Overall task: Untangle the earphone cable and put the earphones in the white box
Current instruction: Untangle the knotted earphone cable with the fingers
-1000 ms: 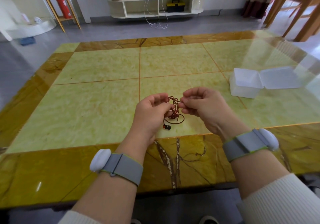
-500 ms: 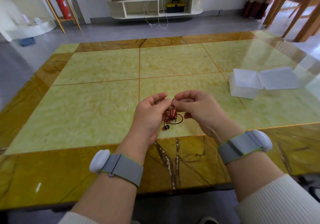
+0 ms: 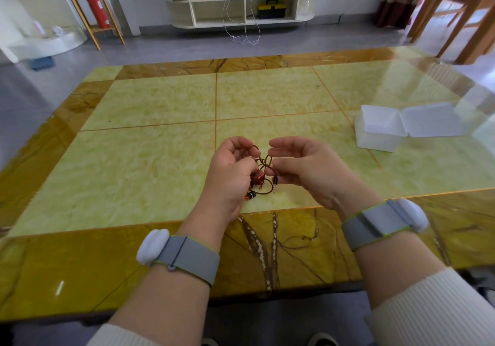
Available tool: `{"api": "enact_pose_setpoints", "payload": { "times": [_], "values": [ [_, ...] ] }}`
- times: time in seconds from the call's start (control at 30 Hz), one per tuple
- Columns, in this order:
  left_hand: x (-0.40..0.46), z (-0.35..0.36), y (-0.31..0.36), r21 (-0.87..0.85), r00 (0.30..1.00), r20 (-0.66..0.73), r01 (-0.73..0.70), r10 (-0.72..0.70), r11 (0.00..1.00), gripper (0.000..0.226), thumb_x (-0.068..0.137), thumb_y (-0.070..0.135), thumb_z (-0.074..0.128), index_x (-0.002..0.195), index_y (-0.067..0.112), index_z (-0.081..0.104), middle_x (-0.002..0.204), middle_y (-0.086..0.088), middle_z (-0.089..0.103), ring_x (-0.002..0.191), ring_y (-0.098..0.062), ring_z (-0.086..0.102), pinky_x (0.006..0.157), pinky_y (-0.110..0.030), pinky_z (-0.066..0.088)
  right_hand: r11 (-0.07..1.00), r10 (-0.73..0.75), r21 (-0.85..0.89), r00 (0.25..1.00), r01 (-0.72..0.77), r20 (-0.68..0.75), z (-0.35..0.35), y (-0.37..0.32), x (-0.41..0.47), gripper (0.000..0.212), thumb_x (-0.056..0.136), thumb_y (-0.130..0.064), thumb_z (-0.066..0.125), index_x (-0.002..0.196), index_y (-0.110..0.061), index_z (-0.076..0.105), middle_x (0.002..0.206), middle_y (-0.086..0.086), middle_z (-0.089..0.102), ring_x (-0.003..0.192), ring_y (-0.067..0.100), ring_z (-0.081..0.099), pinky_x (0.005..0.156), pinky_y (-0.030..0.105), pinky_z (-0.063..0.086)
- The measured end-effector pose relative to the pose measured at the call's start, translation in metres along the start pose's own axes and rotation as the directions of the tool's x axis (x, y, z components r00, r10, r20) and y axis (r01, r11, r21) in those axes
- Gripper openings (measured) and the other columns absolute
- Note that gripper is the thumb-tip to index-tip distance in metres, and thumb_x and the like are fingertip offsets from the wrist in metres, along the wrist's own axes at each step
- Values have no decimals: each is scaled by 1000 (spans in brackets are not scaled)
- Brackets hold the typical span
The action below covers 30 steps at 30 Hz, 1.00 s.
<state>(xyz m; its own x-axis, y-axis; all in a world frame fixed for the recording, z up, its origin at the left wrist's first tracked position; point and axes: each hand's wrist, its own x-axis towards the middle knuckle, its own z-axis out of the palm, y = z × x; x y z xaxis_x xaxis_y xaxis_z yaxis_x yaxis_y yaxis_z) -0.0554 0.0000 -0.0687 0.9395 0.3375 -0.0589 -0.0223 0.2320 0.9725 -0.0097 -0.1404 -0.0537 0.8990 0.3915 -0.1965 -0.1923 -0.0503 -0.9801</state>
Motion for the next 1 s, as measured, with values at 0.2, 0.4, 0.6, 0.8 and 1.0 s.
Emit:
{"api": "enact_pose_setpoints", "payload": {
  "times": [0.2,0.4,0.6,0.8,1.0],
  "values": [
    [-4,4,-1,21,991,119,-60,57,998,44,78,-27,29,90,10,49,79,-7,56,55,-11,51,56,-24,49,999,-16,-28,994,19,106,3,2,1,33,87,10,61,115,-8,65,91,7,73,68,15,66,66,26,57],
    [-4,4,-3,98,993,95,-83,74,992,41,83,-21,46,104,13,53,94,-7,63,72,-10,63,69,-23,54,999,-11,-49,1000,12,22,-2,1,2,13,88,5,63,99,-2,67,78,12,71,66,16,66,66,27,58],
    [-4,2,-4,214,995,98,9,-31,977,22,91,2,60,109,11,68,99,-3,74,89,-7,68,75,-14,52,986,20,165,1000,-18,-9,-5,-2,3,9,90,3,61,94,-5,63,74,9,70,66,16,69,72,32,60],
    [-4,2,-4,268,998,27,40,-49,963,17,97,16,54,91,12,70,92,-2,76,89,-16,72,75,-23,56,988,69,146,995,-58,-71,-9,-4,3,4,90,-14,67,90,-16,64,86,4,70,69,14,64,51,27,52],
    [-6,5,3,139,996,-54,84,-77,987,12,99,11,48,94,10,59,73,-7,67,69,-21,69,65,-29,58,992,51,119,991,-36,-125,-9,-3,5,6,96,-17,59,90,-19,59,85,3,75,57,9,53,49,23,36]
  ]
}}
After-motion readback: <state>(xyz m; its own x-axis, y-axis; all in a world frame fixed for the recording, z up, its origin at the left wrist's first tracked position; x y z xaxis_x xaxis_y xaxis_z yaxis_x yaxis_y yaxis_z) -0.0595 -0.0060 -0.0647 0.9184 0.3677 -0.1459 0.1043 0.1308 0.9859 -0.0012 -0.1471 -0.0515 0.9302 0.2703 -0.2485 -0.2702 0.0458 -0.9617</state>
